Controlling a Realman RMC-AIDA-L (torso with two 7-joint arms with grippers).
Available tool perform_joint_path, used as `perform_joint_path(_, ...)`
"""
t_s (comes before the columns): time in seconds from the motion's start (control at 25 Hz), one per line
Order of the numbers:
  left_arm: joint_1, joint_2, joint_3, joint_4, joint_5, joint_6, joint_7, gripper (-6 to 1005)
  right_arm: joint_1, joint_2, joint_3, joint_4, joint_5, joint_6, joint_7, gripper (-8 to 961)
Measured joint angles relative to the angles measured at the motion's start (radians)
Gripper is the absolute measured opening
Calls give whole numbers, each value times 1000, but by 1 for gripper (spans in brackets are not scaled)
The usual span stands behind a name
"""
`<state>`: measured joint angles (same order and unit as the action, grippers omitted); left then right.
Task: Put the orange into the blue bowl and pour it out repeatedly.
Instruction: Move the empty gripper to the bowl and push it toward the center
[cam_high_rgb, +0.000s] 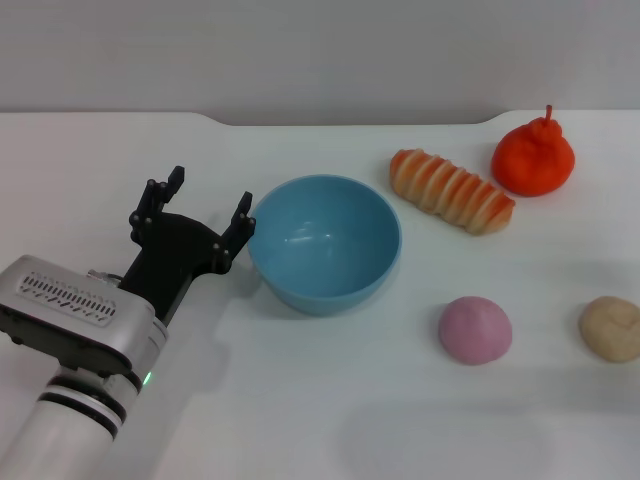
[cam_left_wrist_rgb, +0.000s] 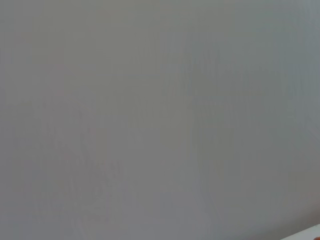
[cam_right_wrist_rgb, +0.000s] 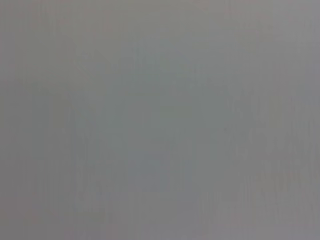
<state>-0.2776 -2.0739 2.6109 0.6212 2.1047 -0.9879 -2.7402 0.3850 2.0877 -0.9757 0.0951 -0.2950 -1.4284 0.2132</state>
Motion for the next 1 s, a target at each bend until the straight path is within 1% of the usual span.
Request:
perform_joint_path(0.44,0,0,0,1,-4,-5,-6,800,-1,0,0,0,6,0,0,735)
perform_joint_path(0.52,0,0,0,3,-3,-29,-8,800,-1,0,0,0,6,0,0,735)
perform_joint_path(0.64,3,1,-4,22,-2,-114,-10,799,-1,0,0,0,7,0,0,734)
perform_joint_path(0.68,5,6,-9,40,-1,-145,-10,799,-2,0,0,0,7,0,0,734)
perform_joint_path(0.76,3,17,-27,82,1,-161,-10,798,-3,0,1,0,7,0,0,734)
perform_joint_path(0.84,0,33,-61,135,4,-114,-10,798,-3,0,2,1,7,2,0,734)
perform_joint_path(0.92,-2,62,-121,230,21,38,-10,797,-3,0,2,1,7,2,0,734)
perform_joint_path(0.96,-2,73,-144,265,30,101,-10,797,-3,0,2,1,7,3,0,734)
perform_joint_path(1.0,0,84,-178,307,47,192,-10,797,-3,0,2,1,7,4,0,734)
